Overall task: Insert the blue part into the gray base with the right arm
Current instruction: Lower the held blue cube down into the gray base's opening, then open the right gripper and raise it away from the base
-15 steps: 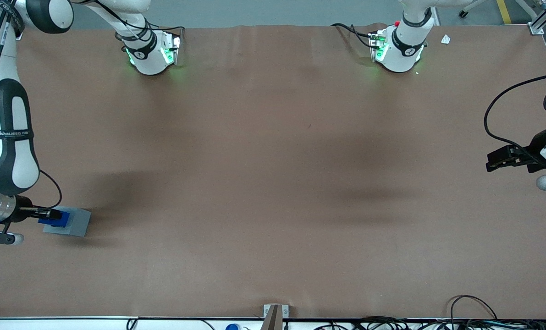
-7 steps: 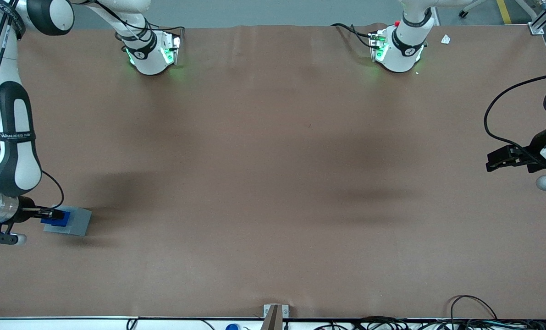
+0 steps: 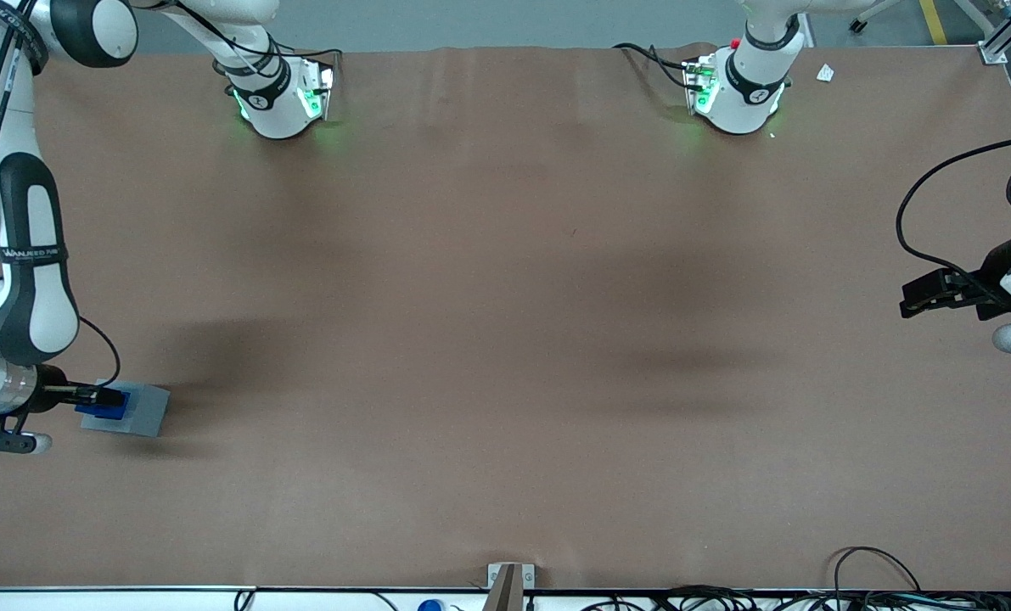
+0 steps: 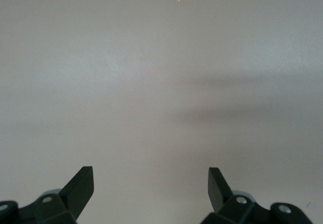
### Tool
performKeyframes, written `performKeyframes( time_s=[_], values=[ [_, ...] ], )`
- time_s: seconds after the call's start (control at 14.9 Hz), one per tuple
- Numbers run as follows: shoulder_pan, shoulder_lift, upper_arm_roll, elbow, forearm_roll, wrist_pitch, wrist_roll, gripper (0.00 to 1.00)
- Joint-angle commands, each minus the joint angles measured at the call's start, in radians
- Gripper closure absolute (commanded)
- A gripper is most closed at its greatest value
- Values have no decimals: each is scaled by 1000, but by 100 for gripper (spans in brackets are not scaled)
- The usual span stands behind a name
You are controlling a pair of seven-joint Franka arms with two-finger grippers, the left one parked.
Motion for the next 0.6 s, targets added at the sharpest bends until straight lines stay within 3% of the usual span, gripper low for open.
performKeyframes(
  time_s=[0.0, 0.34, 0.54],
  values=[
    [-20, 10, 18, 27, 11, -4, -17, 0],
    [7, -51, 19, 24, 8, -24, -11, 0],
    [33, -139, 19, 25, 5, -131, -3, 0]
  ],
)
